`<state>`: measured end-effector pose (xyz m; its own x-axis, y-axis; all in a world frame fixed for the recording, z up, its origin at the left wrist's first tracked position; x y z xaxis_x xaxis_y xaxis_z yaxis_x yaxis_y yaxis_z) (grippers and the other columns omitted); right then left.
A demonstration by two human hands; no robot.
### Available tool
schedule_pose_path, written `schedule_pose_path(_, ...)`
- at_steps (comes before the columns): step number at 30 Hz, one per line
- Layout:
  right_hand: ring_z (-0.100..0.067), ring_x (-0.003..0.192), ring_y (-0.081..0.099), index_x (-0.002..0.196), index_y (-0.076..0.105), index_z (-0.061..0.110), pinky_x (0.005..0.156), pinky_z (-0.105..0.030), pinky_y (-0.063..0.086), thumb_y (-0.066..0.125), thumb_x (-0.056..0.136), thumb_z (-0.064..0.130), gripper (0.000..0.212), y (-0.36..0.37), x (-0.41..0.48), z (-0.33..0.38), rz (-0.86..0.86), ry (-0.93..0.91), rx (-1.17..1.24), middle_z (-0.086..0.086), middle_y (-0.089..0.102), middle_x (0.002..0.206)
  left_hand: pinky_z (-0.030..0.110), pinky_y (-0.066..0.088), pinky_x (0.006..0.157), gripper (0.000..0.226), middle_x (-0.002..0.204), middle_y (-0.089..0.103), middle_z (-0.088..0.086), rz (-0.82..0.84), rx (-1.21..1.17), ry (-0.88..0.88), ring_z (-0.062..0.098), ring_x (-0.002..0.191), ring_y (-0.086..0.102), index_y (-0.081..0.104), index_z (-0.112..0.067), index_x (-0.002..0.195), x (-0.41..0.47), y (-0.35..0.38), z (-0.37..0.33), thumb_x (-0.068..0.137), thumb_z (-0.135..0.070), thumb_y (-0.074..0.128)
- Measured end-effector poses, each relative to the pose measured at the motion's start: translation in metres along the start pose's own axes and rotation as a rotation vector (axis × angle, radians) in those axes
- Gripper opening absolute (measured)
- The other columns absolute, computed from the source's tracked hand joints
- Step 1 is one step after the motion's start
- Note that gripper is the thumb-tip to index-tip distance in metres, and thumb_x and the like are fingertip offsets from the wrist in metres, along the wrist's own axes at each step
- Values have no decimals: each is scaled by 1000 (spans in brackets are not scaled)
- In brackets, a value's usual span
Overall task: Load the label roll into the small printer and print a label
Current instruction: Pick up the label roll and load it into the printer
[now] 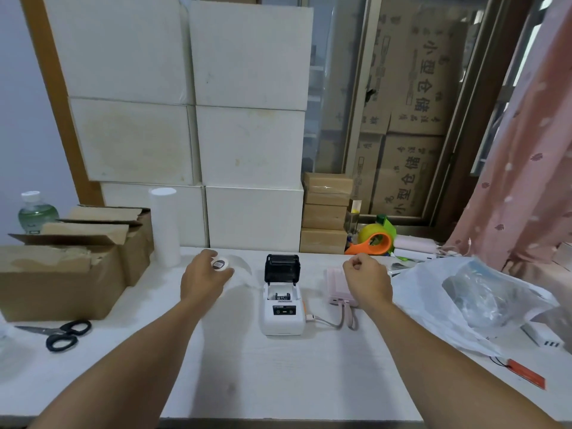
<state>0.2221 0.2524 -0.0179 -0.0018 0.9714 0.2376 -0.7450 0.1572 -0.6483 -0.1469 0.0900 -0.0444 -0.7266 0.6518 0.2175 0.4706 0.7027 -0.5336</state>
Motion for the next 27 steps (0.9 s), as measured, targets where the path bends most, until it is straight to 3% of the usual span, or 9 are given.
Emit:
schedule_pose_path(5,-26,88,67,90,70,18,71,-34,49,61,101,26,16,9,1,35,124,-12,329,-3,74,94,32,52,80,45,120,66,-3,38,-267,0,23,103,67,67,-22,124,-9,-4,-17,82,-28,83)
schedule_pose_path(10,-18,78,59,112,72,11,68,-33,44,51,107,43,38,44,-22,66,464,106,325,-3,77,107,27,51,66,28,112,71,2,92,-416,9,23,86,70,70,-25,108,-18,-2,-40,83,-18,79)
schedule_pose_path(13,-17,80,59,114,75,12,69,-31,44,50,108,46,43,52,-38,83,553,137,340,-1,79,109,30,51,64,27,109,73,4,137,-467,28,20,74,66,72,-26,108,-25,4,-57,83,-17,78)
schedule_pose_path(15,-16,78,58,116,77,11,68,-31,43,53,106,48,46,57,-46,94,593,154,385,-2,80,111,29,53,66,28,108,74,4,155,-480,53,20,76,66,72,-27,107,-30,6,-70,82,-19,80)
schedule_pose_path(18,-16,77,57,117,77,10,69,-30,44,58,103,53,49,67,-57,109,695,167,447,0,77,100,31,55,68,28,112,72,1,187,-493,109,20,76,68,70,-28,109,-36,10,-92,84,-20,78)
schedule_pose_path(24,-15,74,53,128,75,9,70,-29,44,68,101,43,43,59,-55,121,725,196,585,-2,67,96,15,52,56,29,114,68,0,187,-577,113,20,75,68,70,-18,116,-38,13,-122,88,-13,74)
schedule_pose_path(27,-13,70,50,110,77,14,66,-26,43,75,98,38,27,53,-54,114,738,255,689,2,65,84,20,60,65,31,116,70,3,233,-651,97,20,76,71,68,-13,121,-43,20,-130,91,-10,75)
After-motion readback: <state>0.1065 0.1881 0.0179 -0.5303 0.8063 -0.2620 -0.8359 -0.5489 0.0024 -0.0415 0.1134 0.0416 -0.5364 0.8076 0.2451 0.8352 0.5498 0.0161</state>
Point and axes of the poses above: each hand's wrist, its own x-axis towards the middle knuckle, its own y-axis out of the palm, z = x × y, the point moved 10 cm from there along x, towards the middle knuckle
